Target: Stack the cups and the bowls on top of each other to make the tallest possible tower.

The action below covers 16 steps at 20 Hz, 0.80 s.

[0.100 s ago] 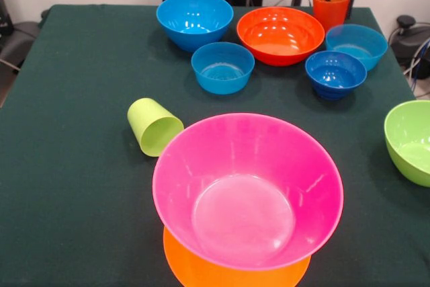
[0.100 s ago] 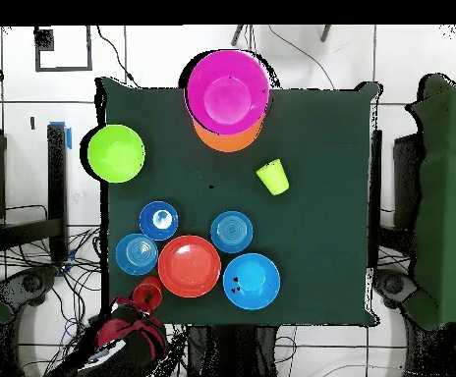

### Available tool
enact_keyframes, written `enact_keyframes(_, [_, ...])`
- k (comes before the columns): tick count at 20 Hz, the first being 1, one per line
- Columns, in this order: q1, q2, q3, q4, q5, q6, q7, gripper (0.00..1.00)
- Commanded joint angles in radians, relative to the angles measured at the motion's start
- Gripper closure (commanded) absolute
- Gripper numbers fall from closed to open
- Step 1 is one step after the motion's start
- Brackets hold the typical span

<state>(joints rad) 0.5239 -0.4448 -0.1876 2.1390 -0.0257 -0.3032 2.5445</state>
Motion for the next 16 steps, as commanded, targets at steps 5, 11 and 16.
enact_keyframes(5, [-0.012,0.02,0.069,-0.08,-0.053,-0.039,0.047,1.0])
enact_keyframes(11, [-0.035,0.037,0.096,-0.064,-0.081,-0.087,0.074,1.0])
enact_keyframes(16, [-0.087,0.002,0.138,-0.012,-0.14,-0.101,0.095,1.0])
